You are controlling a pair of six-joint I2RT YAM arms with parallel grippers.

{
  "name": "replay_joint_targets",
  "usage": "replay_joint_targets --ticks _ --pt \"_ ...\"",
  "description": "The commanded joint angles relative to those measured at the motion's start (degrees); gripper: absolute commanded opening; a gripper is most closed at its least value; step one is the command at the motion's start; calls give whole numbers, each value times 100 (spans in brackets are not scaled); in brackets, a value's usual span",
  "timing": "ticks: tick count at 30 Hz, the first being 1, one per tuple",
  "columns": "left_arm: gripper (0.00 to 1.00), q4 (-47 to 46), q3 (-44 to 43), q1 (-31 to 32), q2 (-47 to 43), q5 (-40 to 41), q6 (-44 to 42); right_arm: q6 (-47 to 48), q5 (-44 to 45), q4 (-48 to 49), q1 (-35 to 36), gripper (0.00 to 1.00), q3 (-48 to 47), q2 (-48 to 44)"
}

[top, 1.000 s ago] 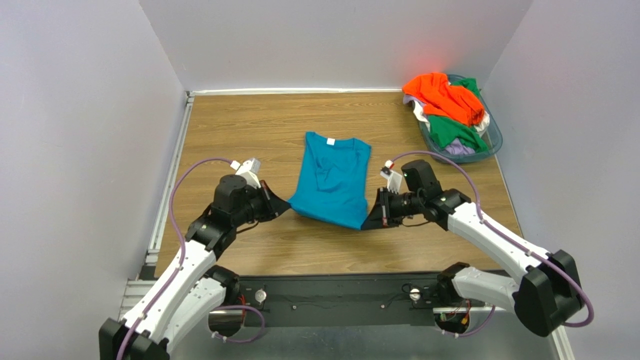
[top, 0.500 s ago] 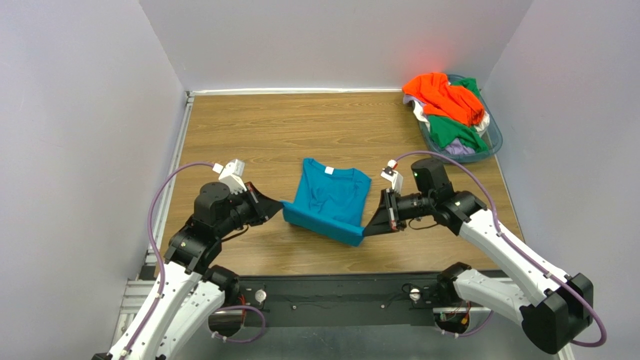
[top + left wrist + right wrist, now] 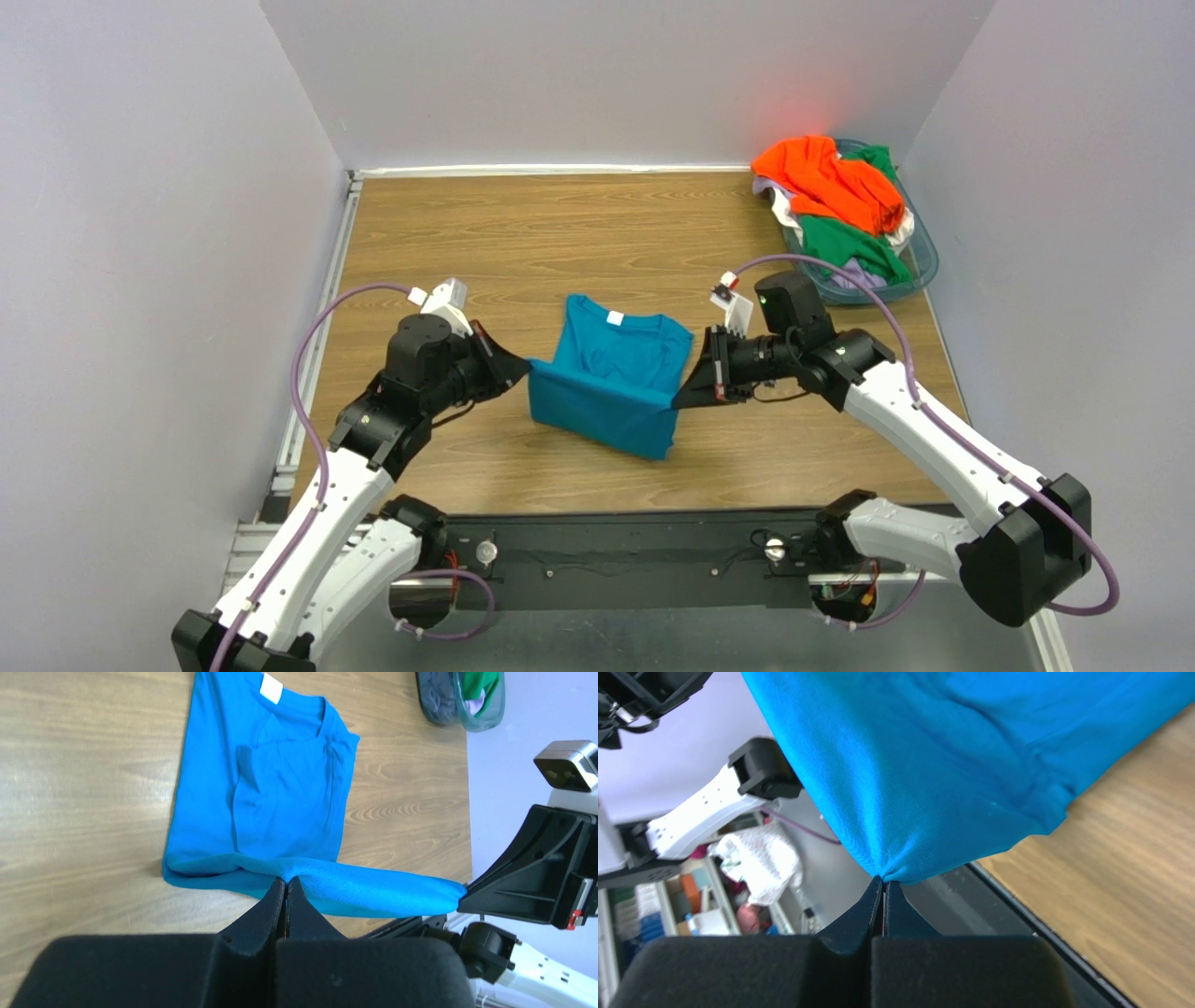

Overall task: Fold and stack the t-shirts
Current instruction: Fold the tshirt

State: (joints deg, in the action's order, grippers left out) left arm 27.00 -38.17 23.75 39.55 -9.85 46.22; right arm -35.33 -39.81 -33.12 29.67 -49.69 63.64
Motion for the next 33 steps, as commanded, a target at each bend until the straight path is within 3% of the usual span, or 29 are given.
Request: replay_joint_targets --ticks 1,15,33 --pt "0 -556 -313 7 210 299 -157 246 500 -89 -40 2 -278 114" --pt "0 -1171 -683 7 1142 659 -447 606 1625 -98 -242 1 -682 509" --pt "0 -1672 -1175 -46 2373 870 -675 896 2100 60 -664 1 -858 1080"
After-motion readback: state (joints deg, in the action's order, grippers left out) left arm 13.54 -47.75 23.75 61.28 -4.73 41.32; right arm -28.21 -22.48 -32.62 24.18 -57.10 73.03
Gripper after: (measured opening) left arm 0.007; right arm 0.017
